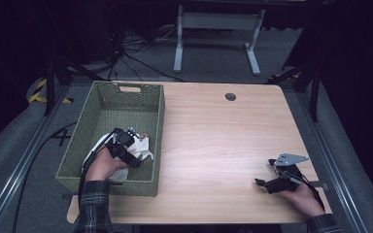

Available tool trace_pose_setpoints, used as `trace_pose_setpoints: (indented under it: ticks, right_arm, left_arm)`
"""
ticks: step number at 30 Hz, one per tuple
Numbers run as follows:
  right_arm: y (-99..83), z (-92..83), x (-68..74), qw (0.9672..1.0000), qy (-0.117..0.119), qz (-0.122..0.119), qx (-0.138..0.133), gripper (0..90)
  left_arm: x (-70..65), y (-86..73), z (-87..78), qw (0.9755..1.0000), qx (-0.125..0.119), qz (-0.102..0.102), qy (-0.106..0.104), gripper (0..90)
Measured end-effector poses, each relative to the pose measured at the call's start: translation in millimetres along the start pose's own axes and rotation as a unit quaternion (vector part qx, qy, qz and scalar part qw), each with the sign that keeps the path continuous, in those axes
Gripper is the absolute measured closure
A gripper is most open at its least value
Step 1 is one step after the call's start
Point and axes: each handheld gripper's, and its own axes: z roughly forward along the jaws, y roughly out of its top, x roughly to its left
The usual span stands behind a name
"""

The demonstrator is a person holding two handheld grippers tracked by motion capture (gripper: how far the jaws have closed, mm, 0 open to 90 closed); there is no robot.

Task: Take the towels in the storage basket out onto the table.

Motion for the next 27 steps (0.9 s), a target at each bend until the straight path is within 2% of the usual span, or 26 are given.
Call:
trace_pose_setpoints:
  ticks: [2,3,9,11,13,14,19,24,27]
  right_arm:
    - [0.0,0.0,0.0,1.0000,0.000,0.000,0.000,1.4]
    - [0.0,0.0,0.0,1.0000,0.000,0.000,0.000,1.4]
    - [0.0,0.0,0.0,1.0000,0.000,0.000,0.000,1.4]
    - [0.0,0.0,-0.1,1.0000,0.000,0.000,0.000,1.4]
    - [0.0,0.0,-0.1,1.0000,0.000,0.000,0.000,1.4]
    - [0.0,0.0,-0.1,1.0000,0.000,0.000,0.000,1.4]
    - [0.0,0.0,-0.1,1.0000,0.000,0.000,0.000,1.4]
    - [0.0,0.0,-0.1,1.0000,0.000,0.000,0.000,1.4]
    - [0.0,0.0,-0.1,1.0000,0.000,0.000,0.000,1.4]
  left_arm:
    - [-0.1,-0.2,-0.3,1.0000,0.003,0.003,-0.001,26.3]
    - [-0.3,-0.3,-1.2,1.0000,0.003,0.004,0.003,26.3]
    - [2.8,-3.2,-9.2,0.9998,-0.009,-0.017,-0.004,66.2]
    - [3.5,-4.4,-12.9,0.9990,-0.022,-0.032,-0.020,75.5]
    - [4.8,-4.5,-15.3,0.9990,-0.028,-0.030,-0.019,78.1]
    - [4.6,-5.0,-16.6,0.9983,-0.036,-0.037,-0.025,78.1]
    - [5.6,-6.0,-25.2,0.9967,-0.067,-0.031,-0.033,79.2]
    - [6.2,-7.9,-35.4,0.9926,-0.109,-0.031,-0.044,79.3]
    - [7.5,-10.6,-43.3,0.9884,-0.137,-0.040,-0.053,79.4]
